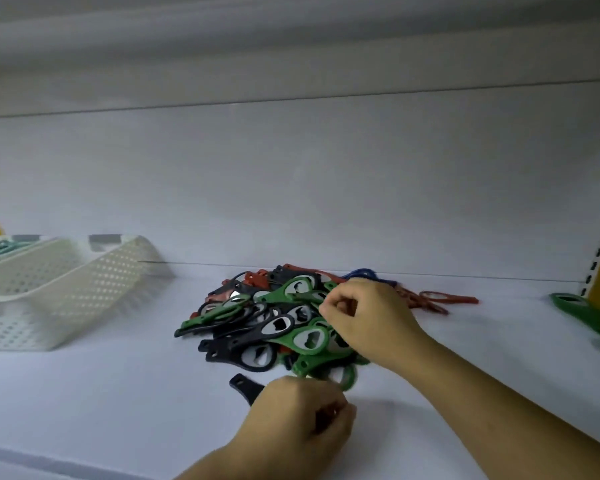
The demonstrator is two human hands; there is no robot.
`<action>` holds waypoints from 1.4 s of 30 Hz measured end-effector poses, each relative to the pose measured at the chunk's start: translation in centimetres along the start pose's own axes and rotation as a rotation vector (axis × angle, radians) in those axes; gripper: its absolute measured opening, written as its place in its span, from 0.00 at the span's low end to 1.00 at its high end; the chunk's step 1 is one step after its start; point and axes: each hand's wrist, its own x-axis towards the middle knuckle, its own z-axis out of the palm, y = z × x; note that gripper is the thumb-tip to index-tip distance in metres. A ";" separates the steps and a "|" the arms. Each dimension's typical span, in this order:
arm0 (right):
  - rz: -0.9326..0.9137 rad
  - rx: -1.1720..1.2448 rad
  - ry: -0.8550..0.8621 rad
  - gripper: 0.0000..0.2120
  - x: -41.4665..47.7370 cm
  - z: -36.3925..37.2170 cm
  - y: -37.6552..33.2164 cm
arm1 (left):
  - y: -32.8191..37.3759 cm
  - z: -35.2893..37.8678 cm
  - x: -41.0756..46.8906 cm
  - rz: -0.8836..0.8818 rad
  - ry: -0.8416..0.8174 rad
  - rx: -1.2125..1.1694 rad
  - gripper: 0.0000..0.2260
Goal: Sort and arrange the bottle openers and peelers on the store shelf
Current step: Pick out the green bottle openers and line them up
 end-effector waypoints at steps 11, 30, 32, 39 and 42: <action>-0.250 -0.093 -0.265 0.15 -0.8 1.6 1.8 | -0.9 1.2 2.2 -0.198 0.022 0.047 0.12; 0.164 0.778 -0.162 0.09 -1.5 0.0 -0.5 | -1.1 -1.9 1.5 -0.589 -0.001 -1.414 0.25; 0.139 0.740 -0.164 0.10 -1.6 0.1 -0.4 | -1.3 -2.1 1.4 -0.574 -0.058 -1.473 0.26; 0.138 0.334 -0.095 0.10 -1.0 -0.2 1.3 | -1.4 -2.0 1.3 -0.649 -0.001 -1.527 0.13; 0.081 0.024 -0.232 0.14 -0.9 -0.9 2.3 | -1.5 -2.2 1.4 -0.706 0.116 -1.567 0.14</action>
